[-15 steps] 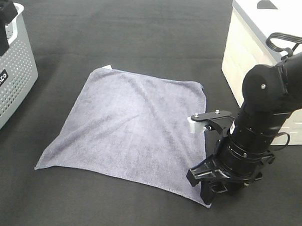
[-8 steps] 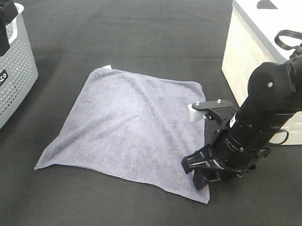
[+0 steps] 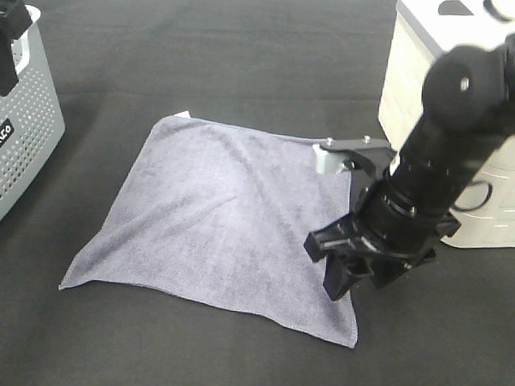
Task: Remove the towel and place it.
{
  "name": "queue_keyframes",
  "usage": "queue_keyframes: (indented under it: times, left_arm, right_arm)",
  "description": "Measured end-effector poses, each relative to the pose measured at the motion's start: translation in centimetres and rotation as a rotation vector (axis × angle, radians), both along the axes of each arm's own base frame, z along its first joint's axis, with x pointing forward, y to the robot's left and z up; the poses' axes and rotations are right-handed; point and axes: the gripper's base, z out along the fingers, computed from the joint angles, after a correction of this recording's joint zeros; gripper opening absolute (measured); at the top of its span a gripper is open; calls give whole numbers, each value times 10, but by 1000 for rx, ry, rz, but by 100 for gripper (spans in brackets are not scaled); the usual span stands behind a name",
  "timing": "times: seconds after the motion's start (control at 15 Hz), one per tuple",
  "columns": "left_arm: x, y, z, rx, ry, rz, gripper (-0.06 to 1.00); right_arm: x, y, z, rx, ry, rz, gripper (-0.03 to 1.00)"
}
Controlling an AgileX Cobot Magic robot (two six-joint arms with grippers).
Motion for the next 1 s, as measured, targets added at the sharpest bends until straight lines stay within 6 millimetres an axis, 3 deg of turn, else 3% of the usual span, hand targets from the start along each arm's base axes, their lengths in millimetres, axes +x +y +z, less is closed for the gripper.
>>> queue_keyframes:
  times: [0.33, 0.6, 0.73, 0.93, 1.0]
  left_arm:
    - [-1, -4, 0, -43, 13, 2, 64]
    - [-4, -4, 3, -64, 7, 3, 65]
    - [-12, -1, 15, -65, -32, 7, 65]
    - [-19, 11, 29, 9, -107, 40, 65]
    - [-21, 17, 33, 13, -122, 60, 65]
  right_arm:
    - [9, 8, 50, -1, 79, 28, 77]
    - [24, 18, 98, 28, 47, 58, 79]
    - [41, 22, 134, 44, -83, 35, 79]
    - [53, 12, 162, 39, -192, -30, 79]
    - [58, 1, 166, 53, -197, -80, 79]
